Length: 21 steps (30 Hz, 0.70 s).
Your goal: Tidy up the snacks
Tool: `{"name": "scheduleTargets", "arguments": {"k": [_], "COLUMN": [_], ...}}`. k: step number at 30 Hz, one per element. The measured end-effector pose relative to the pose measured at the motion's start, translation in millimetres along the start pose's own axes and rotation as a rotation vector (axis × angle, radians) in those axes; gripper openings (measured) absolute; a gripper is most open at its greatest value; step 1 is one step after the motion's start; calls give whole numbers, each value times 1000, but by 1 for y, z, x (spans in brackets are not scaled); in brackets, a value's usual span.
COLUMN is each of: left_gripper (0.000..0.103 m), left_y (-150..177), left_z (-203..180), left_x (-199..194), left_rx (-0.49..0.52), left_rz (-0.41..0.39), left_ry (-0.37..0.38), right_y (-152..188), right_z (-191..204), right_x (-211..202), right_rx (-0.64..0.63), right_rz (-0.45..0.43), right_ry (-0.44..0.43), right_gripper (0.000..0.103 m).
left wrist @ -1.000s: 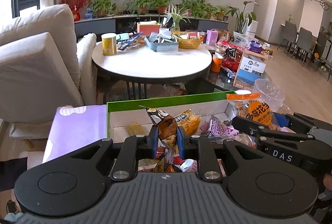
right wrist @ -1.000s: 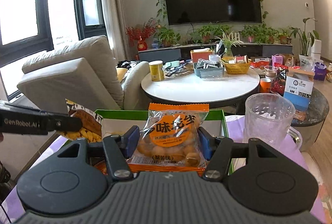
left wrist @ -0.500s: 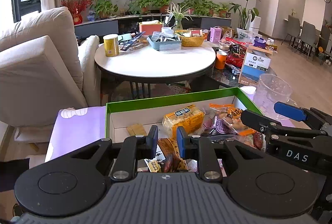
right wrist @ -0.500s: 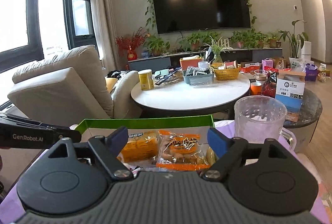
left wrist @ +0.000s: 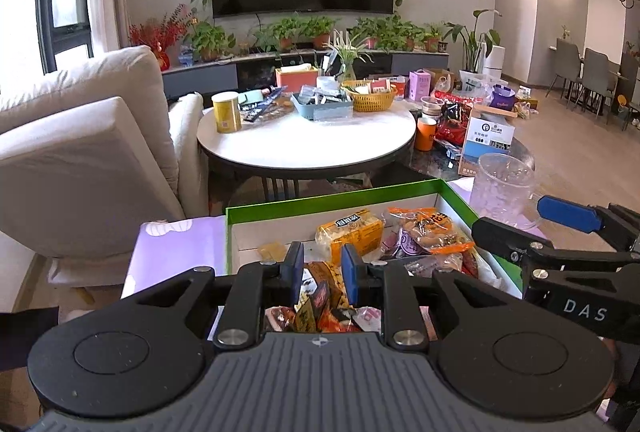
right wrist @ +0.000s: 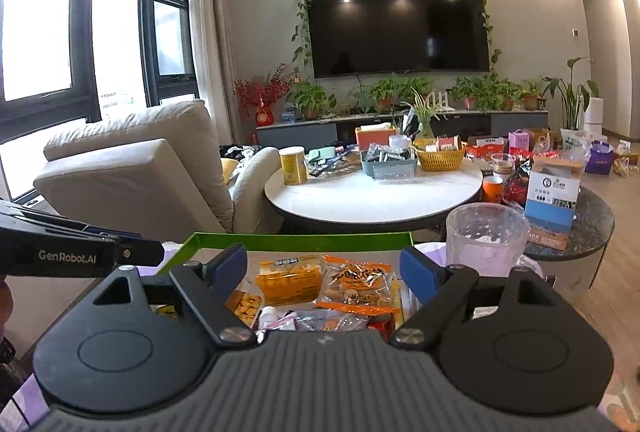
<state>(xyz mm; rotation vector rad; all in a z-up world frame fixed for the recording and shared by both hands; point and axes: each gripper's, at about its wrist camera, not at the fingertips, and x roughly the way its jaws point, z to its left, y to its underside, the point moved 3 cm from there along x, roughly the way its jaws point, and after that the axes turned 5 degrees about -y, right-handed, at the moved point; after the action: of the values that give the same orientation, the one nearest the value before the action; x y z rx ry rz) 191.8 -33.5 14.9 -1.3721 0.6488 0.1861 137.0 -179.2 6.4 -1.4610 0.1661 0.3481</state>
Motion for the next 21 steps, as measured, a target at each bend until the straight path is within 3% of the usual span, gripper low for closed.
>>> {"name": "scheduleTargets", "arguments": {"k": [10, 21], "left_gripper": [19, 19], "left_y": [18, 53], "left_z": [3, 7], "left_x": [-53, -103], "left_rx": [-30, -49], "left_rz": [-61, -48], "left_ry": [-32, -24], "right_y": [-4, -1], "right_z": [18, 43], "right_x": [-37, -71], "right_rx": [-27, -76], "right_rz": [-23, -55], "right_ry": [-13, -33], "right_gripper": [62, 62]}}
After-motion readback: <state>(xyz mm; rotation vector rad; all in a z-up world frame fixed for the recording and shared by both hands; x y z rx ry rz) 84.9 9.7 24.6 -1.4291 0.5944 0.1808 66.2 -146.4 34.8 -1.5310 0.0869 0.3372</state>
